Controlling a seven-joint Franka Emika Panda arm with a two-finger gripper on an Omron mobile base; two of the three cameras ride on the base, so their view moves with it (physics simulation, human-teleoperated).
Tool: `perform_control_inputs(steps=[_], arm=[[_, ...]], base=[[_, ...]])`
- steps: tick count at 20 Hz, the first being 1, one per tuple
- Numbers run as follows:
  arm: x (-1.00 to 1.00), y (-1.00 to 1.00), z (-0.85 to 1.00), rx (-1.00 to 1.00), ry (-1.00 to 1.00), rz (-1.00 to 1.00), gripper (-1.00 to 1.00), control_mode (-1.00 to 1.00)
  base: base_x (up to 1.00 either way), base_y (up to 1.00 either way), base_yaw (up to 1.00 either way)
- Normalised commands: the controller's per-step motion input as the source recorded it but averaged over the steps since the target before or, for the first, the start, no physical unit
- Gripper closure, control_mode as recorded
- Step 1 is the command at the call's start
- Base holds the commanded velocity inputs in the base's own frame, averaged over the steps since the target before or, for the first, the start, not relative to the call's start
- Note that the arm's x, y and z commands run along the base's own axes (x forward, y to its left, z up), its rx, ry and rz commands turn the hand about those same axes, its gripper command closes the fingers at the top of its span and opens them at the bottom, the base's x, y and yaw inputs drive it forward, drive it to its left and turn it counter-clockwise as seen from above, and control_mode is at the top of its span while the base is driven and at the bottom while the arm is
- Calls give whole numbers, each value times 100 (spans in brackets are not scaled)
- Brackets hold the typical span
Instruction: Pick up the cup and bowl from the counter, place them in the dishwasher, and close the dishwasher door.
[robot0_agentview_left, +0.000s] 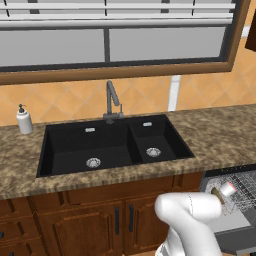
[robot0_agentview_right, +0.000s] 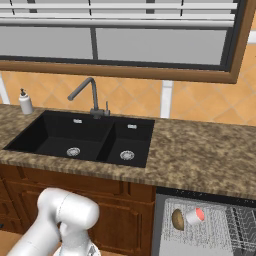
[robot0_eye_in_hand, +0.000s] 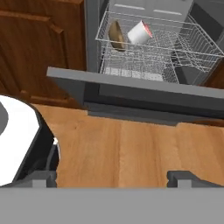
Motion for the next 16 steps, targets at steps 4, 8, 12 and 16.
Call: perform_control_inputs(steps=[4,8,12,16], arm=[[-9,0,-73,15,-41,0,-100,-100],[-4,0,-76,10,-67,4,-100,-100],[29,-4,-64,12,-54,10,-100,-100],[82,0,-66,5,-32,10,-100,-100]], base=[[0,0,0],[0,0,0],[0,0,0],[0,0,0]])
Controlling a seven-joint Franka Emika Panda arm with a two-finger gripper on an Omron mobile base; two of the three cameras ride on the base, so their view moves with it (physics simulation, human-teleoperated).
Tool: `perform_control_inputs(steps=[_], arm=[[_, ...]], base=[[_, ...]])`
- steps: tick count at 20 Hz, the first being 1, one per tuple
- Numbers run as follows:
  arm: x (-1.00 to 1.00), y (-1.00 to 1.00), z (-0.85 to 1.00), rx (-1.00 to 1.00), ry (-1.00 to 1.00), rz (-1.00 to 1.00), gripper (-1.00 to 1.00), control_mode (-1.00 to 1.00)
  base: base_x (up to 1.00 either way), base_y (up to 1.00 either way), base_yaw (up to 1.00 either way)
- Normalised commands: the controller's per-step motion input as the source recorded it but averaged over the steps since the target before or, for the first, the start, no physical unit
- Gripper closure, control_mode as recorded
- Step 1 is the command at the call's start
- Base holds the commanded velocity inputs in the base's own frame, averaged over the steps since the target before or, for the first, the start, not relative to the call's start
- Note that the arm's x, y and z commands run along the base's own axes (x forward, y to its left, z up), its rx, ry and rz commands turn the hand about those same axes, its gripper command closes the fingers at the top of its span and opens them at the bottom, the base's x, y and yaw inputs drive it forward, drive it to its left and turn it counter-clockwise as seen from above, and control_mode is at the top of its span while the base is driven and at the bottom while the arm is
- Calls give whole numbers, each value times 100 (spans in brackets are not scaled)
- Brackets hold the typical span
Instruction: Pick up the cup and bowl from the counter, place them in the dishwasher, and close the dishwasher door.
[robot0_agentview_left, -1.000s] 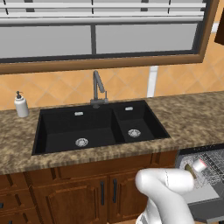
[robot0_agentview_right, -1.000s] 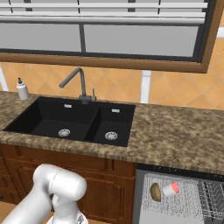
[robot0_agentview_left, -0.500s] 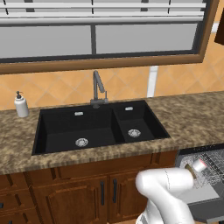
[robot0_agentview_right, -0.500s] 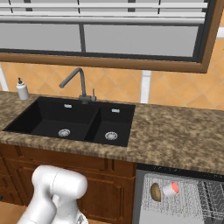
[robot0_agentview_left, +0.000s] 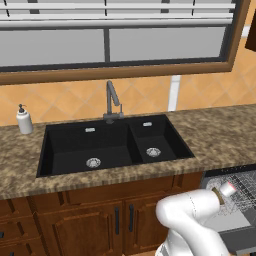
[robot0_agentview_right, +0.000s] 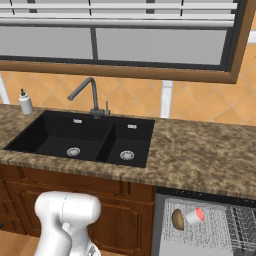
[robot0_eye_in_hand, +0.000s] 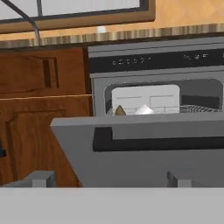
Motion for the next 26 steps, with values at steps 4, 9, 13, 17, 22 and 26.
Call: perform_control_inputs(steps=[4,9,13,17,22,26], arm=[[100,-9,-63,5,-24,11,-100,-100],[100,0,-100,0,-35,10,-100,-100],[100,-6,-100,0,-29,16,-100,-100],[100,-63,-100,1,-3,18,-100,-100],[100,-87,-85,14,-2,23,-100,-100],[100,-57,-39,16,-22,28,-100,-100]], base=[[0,0,0],[0,0,0],[0,0,0],[0,0,0],[0,0,0],[0,0,0]])
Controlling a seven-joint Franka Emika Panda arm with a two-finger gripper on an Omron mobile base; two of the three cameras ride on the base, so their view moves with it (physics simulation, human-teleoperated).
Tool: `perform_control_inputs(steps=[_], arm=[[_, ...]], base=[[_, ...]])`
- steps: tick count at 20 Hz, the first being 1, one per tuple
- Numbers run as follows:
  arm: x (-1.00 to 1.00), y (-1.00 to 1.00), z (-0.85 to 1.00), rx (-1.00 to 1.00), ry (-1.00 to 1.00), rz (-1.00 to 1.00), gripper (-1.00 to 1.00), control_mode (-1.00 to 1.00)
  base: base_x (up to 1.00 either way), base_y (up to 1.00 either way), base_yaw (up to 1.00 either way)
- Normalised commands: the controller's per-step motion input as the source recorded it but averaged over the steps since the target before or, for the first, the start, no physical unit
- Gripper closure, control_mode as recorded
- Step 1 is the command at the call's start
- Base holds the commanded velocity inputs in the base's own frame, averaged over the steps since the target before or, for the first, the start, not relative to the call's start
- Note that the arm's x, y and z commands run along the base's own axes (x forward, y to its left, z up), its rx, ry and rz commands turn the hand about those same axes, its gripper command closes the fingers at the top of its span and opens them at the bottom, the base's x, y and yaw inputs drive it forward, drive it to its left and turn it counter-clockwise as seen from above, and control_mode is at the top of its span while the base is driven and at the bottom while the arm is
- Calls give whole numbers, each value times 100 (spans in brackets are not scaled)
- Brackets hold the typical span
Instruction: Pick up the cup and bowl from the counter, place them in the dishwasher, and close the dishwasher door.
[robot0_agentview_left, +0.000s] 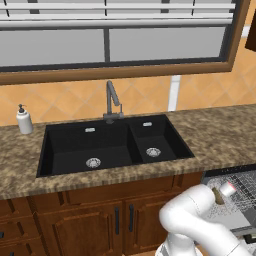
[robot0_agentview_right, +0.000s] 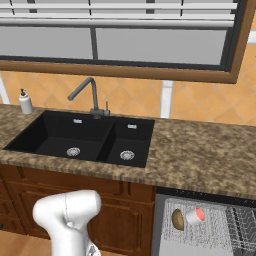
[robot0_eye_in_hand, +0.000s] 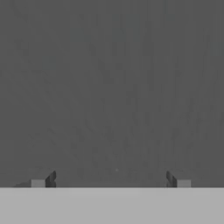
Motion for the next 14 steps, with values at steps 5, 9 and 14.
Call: perform_control_inputs(steps=[5,9,14], arm=[[100,-1,-21,11,-74,27,-100,-100],[100,0,-20,11,-87,22,-100,-100],[100,-26,-2,22,-43,18,-100,-100]], base=[[0,0,0],[0,0,0],[0,0,0]])
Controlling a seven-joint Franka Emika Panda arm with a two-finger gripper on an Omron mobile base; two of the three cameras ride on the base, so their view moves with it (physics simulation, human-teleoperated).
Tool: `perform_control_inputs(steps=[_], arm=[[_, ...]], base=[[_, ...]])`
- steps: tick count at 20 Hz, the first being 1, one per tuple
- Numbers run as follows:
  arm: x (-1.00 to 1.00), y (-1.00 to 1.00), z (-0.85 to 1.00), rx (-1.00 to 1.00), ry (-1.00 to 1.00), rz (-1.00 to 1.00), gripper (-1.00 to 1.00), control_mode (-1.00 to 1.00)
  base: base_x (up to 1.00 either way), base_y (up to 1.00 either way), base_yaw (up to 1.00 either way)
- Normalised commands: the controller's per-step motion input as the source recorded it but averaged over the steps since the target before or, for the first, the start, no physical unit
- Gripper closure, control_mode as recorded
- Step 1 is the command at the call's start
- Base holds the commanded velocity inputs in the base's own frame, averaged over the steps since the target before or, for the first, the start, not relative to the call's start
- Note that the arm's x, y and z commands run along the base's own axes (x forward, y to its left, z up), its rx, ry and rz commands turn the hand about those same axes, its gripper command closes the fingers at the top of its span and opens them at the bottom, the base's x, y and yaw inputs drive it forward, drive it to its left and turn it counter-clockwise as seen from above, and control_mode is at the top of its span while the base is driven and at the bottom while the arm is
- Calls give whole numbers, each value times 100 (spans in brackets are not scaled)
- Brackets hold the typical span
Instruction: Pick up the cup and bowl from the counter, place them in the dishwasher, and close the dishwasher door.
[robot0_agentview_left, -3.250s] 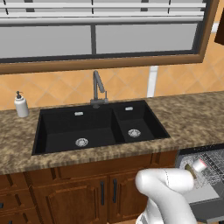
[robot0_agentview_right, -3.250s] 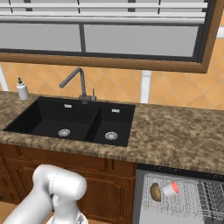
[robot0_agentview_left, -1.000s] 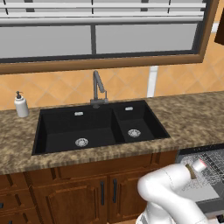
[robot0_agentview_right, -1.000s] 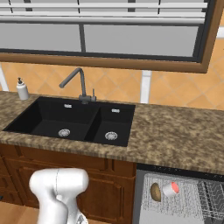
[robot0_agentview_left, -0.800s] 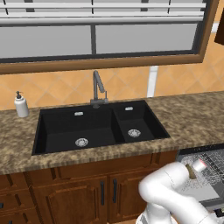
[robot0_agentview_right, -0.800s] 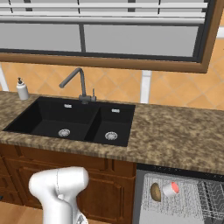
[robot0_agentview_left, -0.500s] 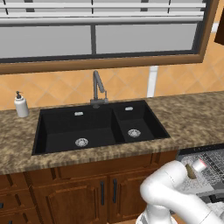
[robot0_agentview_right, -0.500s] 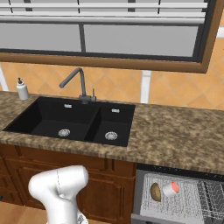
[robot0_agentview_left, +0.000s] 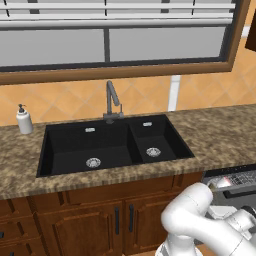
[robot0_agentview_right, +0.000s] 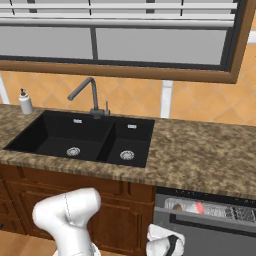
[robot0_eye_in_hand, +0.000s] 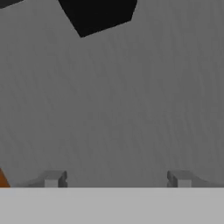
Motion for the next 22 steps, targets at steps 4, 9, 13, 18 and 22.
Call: perform_control_inputs(steps=[4,9,13,18,22], arm=[[100,-45,-14,27,-27,21,-100,-100],[100,-57,-3,27,-29,25,-100,-100],[100,-8,-8,13,-36,17,-100,-100],[100,1,-4,10,-41,15,-100,-100],[100,0,0,9,-46,16,-100,-100]], base=[[0,0,0],[0,0,0],[0,0,0],[0,0,0],[0,0,0]])
